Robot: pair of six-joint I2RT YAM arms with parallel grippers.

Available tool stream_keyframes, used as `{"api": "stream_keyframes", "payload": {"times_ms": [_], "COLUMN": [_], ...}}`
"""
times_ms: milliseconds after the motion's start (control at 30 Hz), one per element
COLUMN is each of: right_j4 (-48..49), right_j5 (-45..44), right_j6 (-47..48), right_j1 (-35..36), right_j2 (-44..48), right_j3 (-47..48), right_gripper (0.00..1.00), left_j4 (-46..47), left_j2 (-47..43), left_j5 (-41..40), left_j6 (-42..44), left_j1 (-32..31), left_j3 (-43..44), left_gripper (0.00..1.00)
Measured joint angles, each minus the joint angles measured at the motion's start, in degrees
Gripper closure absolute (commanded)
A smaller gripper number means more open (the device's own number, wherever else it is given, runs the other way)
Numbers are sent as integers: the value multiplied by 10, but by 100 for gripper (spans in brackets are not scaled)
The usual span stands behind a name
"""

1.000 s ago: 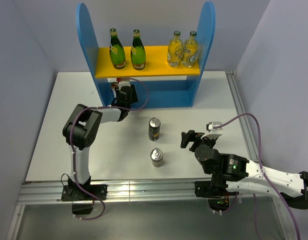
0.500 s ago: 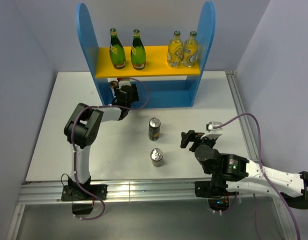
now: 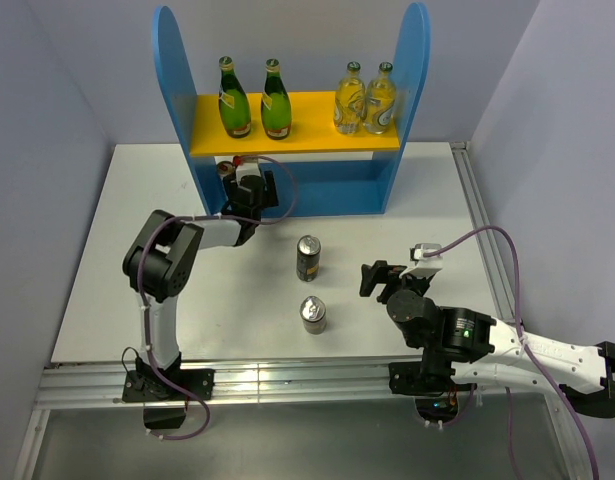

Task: Place and organize the beverage onto the shelf

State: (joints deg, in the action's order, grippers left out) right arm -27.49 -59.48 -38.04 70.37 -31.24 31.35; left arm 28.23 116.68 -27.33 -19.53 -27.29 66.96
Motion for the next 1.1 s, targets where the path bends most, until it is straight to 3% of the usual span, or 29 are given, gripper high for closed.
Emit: {"api": "stream_keyframes", "payload": {"times_ms": [367, 567, 600, 667, 767, 933, 1100], "right_j4": [0, 34, 40, 50, 56, 33, -56], "right_j5": [1, 53, 70, 100, 124, 114, 57], "right_j6": [1, 26, 29, 30, 17, -40, -172], "right_j1": [0, 0, 2, 15, 57, 190, 331], "right_j2": [0, -24, -28, -27, -11, -6, -139], "right_j3": [0, 0, 0, -1, -12, -15, 33], "right_gripper": [7, 7, 1, 0, 0, 0, 0], "left_j4": [10, -25, -40, -61, -99, -150, -201], "left_j2": [-138, -275, -305, -359, -440, -532, -570], "left_j5": [-51, -110, -115, -124, -134, -134, -137], "left_j6": [-8, -25, -28, -38, -49, -70, -104], "left_j1": [-57, -118, -131, -152, -185, -239, -291], "left_j3": [-117, -200, -210, -224, -240, -273, -321], "left_gripper": [16, 16, 16, 16, 16, 16, 15]}}
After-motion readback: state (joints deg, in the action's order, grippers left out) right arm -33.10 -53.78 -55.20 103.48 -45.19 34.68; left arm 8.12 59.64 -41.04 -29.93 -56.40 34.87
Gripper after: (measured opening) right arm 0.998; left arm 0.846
